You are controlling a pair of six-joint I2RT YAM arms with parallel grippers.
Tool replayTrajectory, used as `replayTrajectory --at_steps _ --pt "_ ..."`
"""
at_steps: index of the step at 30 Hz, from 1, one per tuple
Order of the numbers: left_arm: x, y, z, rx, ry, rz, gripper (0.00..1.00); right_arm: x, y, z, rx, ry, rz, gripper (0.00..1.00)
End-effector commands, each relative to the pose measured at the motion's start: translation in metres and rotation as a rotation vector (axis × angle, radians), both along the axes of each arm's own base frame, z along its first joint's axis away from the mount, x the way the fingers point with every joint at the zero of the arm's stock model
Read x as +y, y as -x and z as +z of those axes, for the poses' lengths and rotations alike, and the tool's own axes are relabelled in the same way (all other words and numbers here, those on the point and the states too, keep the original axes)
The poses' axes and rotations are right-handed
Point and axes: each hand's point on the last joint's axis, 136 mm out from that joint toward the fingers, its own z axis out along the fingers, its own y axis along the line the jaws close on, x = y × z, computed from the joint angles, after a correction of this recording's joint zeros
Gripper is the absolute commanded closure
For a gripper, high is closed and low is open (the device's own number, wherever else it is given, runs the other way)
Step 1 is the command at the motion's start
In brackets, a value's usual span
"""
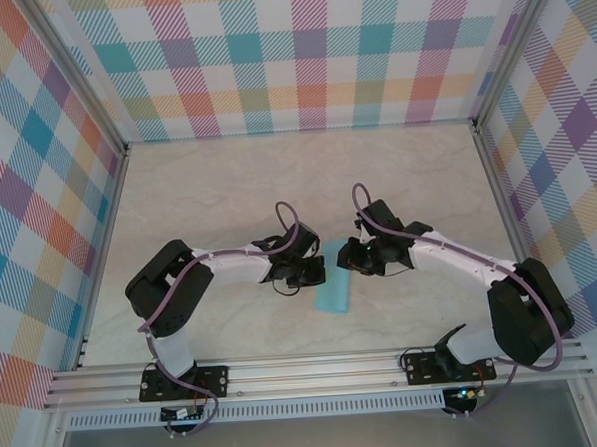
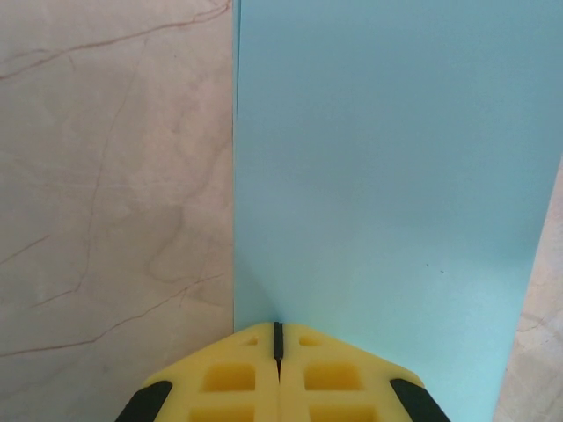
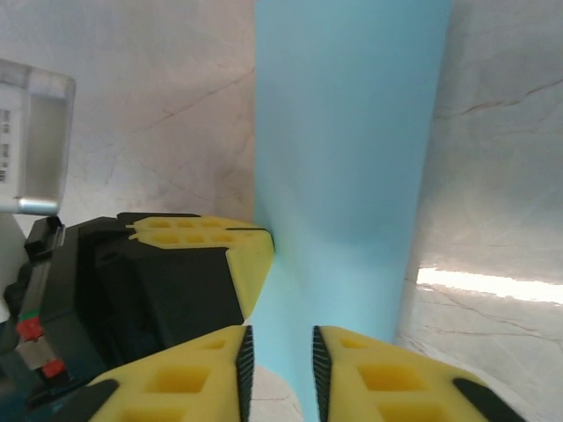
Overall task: Fold a paper plane with a square sheet of paper (pick it up from the middle)
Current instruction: Hold the square sheet of paper at the center of the table, then fold the square sheet of paper in half at the center of the table.
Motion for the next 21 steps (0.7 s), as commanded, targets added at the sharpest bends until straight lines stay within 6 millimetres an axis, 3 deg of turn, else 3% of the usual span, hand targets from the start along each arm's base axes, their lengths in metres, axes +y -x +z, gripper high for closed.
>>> replayTrajectory --at_steps 1,5,21 --pt "0.012 0.01 -0.021 0.025 -0.092 -0.007 1.0 0.013 0.004 -0.008 0.034 -0.079 0.032 0.78" --pt "0.014 0.012 -0.023 0.032 -0.098 -0.009 1.0 0.016 0.004 -0.02 0.059 -0.094 0.036 0.79" --pt "0.013 0.012 -0.024 0.034 -0.105 -0.015 1.0 -0.004 0.011 -0.06 0.125 -0.026 0.008 0.75"
